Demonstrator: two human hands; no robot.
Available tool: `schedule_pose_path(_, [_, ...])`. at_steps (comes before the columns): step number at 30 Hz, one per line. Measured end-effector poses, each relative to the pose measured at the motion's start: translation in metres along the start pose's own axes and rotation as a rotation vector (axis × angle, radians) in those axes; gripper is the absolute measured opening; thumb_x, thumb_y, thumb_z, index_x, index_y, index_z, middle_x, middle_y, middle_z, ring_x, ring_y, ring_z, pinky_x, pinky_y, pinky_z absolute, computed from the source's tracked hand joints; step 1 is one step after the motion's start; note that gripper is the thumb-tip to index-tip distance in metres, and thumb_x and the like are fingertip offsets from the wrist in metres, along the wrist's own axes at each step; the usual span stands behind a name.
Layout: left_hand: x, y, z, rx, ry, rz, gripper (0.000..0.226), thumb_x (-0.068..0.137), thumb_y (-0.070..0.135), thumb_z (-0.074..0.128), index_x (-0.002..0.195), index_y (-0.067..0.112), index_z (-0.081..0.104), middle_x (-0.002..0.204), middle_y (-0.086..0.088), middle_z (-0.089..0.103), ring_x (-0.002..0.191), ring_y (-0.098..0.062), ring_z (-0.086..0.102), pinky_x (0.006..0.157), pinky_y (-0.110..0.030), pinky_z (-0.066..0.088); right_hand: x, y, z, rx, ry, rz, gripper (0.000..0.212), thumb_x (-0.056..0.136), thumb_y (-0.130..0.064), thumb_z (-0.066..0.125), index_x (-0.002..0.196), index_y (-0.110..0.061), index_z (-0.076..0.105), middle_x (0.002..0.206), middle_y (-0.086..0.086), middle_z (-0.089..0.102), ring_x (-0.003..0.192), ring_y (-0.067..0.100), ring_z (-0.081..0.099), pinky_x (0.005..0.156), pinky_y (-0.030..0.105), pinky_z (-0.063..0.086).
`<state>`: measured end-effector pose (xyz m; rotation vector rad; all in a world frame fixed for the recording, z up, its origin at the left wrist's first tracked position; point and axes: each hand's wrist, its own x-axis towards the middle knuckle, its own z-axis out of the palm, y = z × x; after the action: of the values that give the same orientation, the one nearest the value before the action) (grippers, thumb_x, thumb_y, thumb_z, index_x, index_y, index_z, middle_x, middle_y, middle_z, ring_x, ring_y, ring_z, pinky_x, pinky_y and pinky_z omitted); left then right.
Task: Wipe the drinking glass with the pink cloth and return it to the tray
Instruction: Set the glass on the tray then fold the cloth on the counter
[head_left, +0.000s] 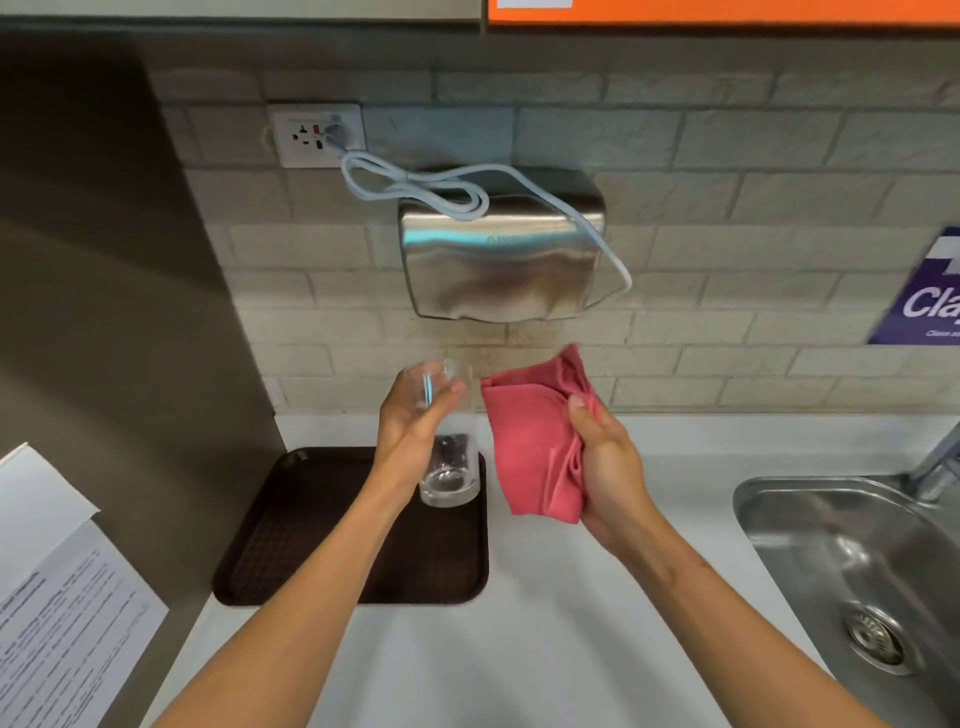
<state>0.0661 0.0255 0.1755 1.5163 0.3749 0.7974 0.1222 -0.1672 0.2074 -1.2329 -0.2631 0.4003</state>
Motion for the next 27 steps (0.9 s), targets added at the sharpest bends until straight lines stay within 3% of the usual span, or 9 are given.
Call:
schedule_pose_path(3, [-0.003, -0.041, -0.013, 0.091, 0.035, -0.136, 0.047, 0.083, 0.021, 0.092, 0.123, 0.018, 0.069, 0.122, -0.006, 0.074, 0.107, -0.011, 0.070, 0.084, -0.015, 0.052, 0.002, -0.003, -0.012, 0.092, 0.052, 0.046, 0.022, 0.110, -0.023, 0.049, 0.116, -0.027, 0.071, 0.097, -0.004, 0.082, 0.091, 0.016, 0.076, 0.099, 0.044, 0.057])
schedule_pose_path(6, [-0.009, -0.074, -0.020, 0.188, 0.024, -0.227, 0.061, 0.072, 0.014, 0.099, 0.124, 0.016, 0.068, 0.121, -0.001, 0.074, 0.109, -0.015, 0.073, 0.088, -0.022, 0.058, 0.000, -0.001, -0.019, 0.081, 0.077, 0.068, 0.022, 0.109, -0.023, 0.051, 0.114, -0.026, 0.072, 0.102, -0.001, 0.080, 0.088, 0.016, 0.074, 0.093, 0.042, 0.057])
schedule_pose_path(9, [-0.017, -0.101, -0.024, 0.336, -0.026, -0.246, 0.068, 0.062, 0.022, 0.104, 0.120, 0.020, 0.068, 0.116, 0.002, 0.076, 0.112, -0.022, 0.075, 0.098, -0.038, 0.062, -0.002, 0.002, -0.024, 0.114, 0.077, 0.094, 0.026, 0.110, -0.023, 0.050, 0.126, -0.019, 0.069, 0.105, 0.002, 0.079, 0.089, 0.016, 0.075, 0.091, 0.040, 0.057])
schedule_pose_path(12, [-0.027, -0.115, -0.025, 0.455, -0.068, -0.257, 0.074, 0.065, 0.021, 0.103, 0.128, 0.016, 0.065, 0.114, 0.003, 0.072, 0.109, -0.019, 0.072, 0.090, -0.025, 0.059, -0.004, 0.003, -0.027, 0.159, 0.084, 0.123, 0.027, 0.110, -0.024, 0.050, 0.128, -0.017, 0.069, 0.103, 0.001, 0.081, 0.091, 0.016, 0.077, 0.095, 0.040, 0.058])
schedule_pose_path(14, [-0.035, -0.123, -0.027, 0.479, -0.084, -0.276, 0.074, 0.066, 0.019, 0.103, 0.128, 0.013, 0.063, 0.116, 0.000, 0.070, 0.110, -0.018, 0.070, 0.086, -0.019, 0.054, -0.004, 0.002, -0.030, 0.189, 0.086, 0.133, 0.026, 0.110, -0.024, 0.050, 0.125, -0.017, 0.069, 0.097, -0.001, 0.082, 0.086, 0.013, 0.078, 0.090, 0.038, 0.059])
schedule_pose_path(22, [-0.047, -0.143, -0.032, 0.504, -0.100, -0.310, 0.074, 0.065, 0.013, 0.103, 0.122, 0.020, 0.057, 0.126, -0.003, 0.067, 0.119, -0.018, 0.066, 0.099, -0.027, 0.055, -0.006, 0.007, -0.033, 0.215, 0.079, 0.171, 0.027, 0.109, -0.025, 0.051, 0.127, -0.015, 0.069, 0.100, 0.002, 0.082, 0.089, 0.016, 0.078, 0.093, 0.040, 0.059])
schedule_pose_path(27, [-0.048, -0.148, -0.027, 0.492, -0.097, -0.317, 0.077, 0.065, 0.014, 0.103, 0.126, 0.016, 0.056, 0.126, -0.002, 0.065, 0.119, -0.018, 0.064, 0.099, -0.026, 0.053, -0.007, 0.011, -0.033, 0.225, 0.069, 0.185, 0.025, 0.109, -0.025, 0.051, 0.122, -0.016, 0.070, 0.098, 0.002, 0.082, 0.086, 0.015, 0.078, 0.096, 0.041, 0.058])
